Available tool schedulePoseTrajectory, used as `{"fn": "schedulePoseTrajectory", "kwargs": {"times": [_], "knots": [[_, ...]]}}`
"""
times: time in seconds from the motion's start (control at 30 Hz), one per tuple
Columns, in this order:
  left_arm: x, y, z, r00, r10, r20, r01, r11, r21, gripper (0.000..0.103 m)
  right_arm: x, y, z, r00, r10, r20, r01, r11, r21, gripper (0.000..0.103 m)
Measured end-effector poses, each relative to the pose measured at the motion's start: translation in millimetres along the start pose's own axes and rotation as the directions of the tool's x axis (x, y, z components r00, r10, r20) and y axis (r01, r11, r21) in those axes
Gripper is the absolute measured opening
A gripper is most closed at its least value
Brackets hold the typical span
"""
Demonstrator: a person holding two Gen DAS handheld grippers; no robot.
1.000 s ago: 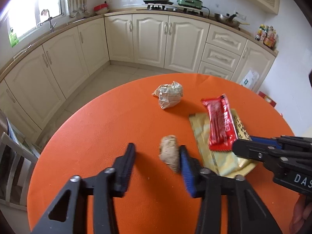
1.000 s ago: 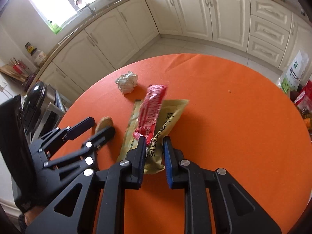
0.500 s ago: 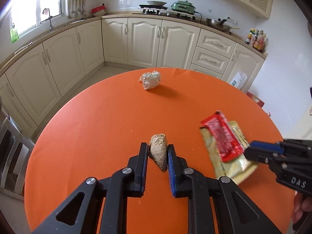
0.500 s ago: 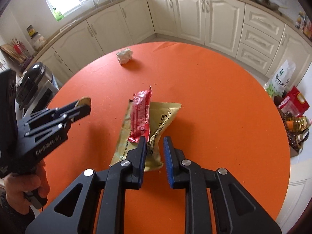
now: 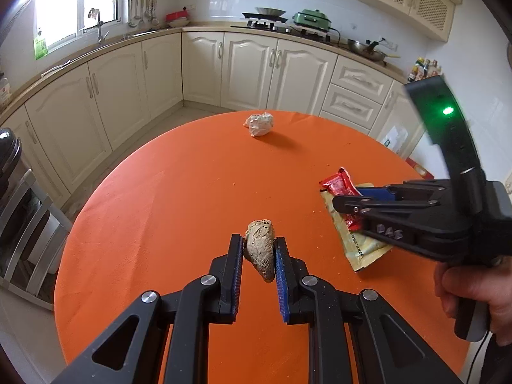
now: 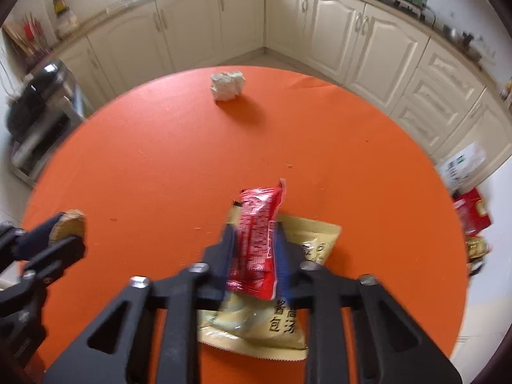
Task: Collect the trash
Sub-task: 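Carry the ginger and red wrapper to the blue bin and release both, then return both open tools to the orange table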
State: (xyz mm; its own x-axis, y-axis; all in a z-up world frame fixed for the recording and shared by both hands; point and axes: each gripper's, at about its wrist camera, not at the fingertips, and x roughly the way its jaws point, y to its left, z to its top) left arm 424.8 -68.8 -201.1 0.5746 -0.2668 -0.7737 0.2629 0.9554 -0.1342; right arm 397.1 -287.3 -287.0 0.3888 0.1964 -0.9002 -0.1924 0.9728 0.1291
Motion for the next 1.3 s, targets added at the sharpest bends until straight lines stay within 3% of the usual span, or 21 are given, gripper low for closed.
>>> {"fn": "schedulePoseTrajectory", "kwargs": {"times": [0.1, 0.3, 0.43, 0.53, 0.63, 0.7, 0.83, 0.93, 1.07, 1.17, 1.23, 1.27, 1.3], "knots": [[-12.4, -6.5, -5.0, 1.0, -0.005, 0.01, 0.005, 1.0, -0.006, 0.015, -13.6, -6.1, -8.2, 0.999, 0.018, 0.046, -0.019, 1.0, 0.014, 0.02], [-46.7, -37.7, -31.2, 0.998, -0.04, 0.049, 0.039, 0.999, 0.013, 0.015, -78.0, -32.6, -35.5, 0.97, 0.151, 0.192, -0.174, 0.978, 0.111, 0.02], [-81.7, -69.9, -56.2, 0.991, -0.112, 0.073, 0.108, 0.992, 0.056, 0.015, -137.9, -61.8, -76.4, 0.949, 0.114, 0.292, -0.172, 0.968, 0.181, 0.02], [-99.3, -109.0, -77.2, 0.98, -0.184, 0.07, 0.174, 0.975, 0.135, 0.015, -177.4, -91.8, -124.8, 0.945, 0.034, 0.326, -0.125, 0.957, 0.261, 0.02], [-111.9, -156.6, -98.0, 0.959, -0.282, 0.039, 0.268, 0.941, 0.207, 0.015, -204.8, -132.2, -186.9, 0.947, -0.067, 0.314, -0.058, 0.926, 0.373, 0.02], [-116.4, -194.9, -117.8, 0.938, -0.347, -0.007, 0.337, 0.903, 0.266, 0.015, -211.5, -164.7, -233.1, 0.953, -0.142, 0.267, 0.0, 0.883, 0.47, 0.02], [-97.4, -263.9, -146.5, 0.908, -0.403, -0.115, 0.416, 0.835, 0.359, 0.015, -196.4, -222.5, -306.6, 0.968, -0.201, 0.15, 0.07, 0.792, 0.606, 0.02], [-74.5, -307.6, -157.0, 0.891, -0.407, -0.199, 0.453, 0.786, 0.42, 0.015, -179.8, -256.7, -348.6, 0.977, -0.192, 0.088, 0.083, 0.73, 0.678, 0.02], [-29.0, -348.3, -154.0, 0.885, -0.371, -0.281, 0.464, 0.757, 0.46, 0.015, -152.3, -289.8, -375.9, 0.988, -0.145, 0.046, 0.065, 0.678, 0.732, 0.023], [-1.0, -377.1, -149.1, 0.895, -0.314, -0.317, 0.437, 0.761, 0.48, 0.017, -138.0, -311.6, -392.3, 0.992, -0.115, 0.043, 0.038, 0.623, 0.781, 0.024], [14.8, -395.3, -143.0, 0.907, -0.271, -0.322, 0.404, 0.775, 0.486, 0.028, -130.5, -317.2, -398.9, 0.994, -0.098, 0.046, 0.021, 0.593, 0.805, 0.027], [18.8, -403.4, -142.2, 0.91, -0.257, -0.324, 0.394, 0.777, 0.49, 0.033, -129.1, -317.0, -402.2, 0.994, -0.094, 0.052, 0.013, 0.578, 0.816, 0.035], [22.3, -402.9, -141.4, 0.913, -0.245, -0.327, 0.386, 0.779, 0.494, 0.045, -127.3, -320.6, -405.0, 0.994, -0.089, 0.059, 0.002, 0.564, 0.826, 0.042]]}}
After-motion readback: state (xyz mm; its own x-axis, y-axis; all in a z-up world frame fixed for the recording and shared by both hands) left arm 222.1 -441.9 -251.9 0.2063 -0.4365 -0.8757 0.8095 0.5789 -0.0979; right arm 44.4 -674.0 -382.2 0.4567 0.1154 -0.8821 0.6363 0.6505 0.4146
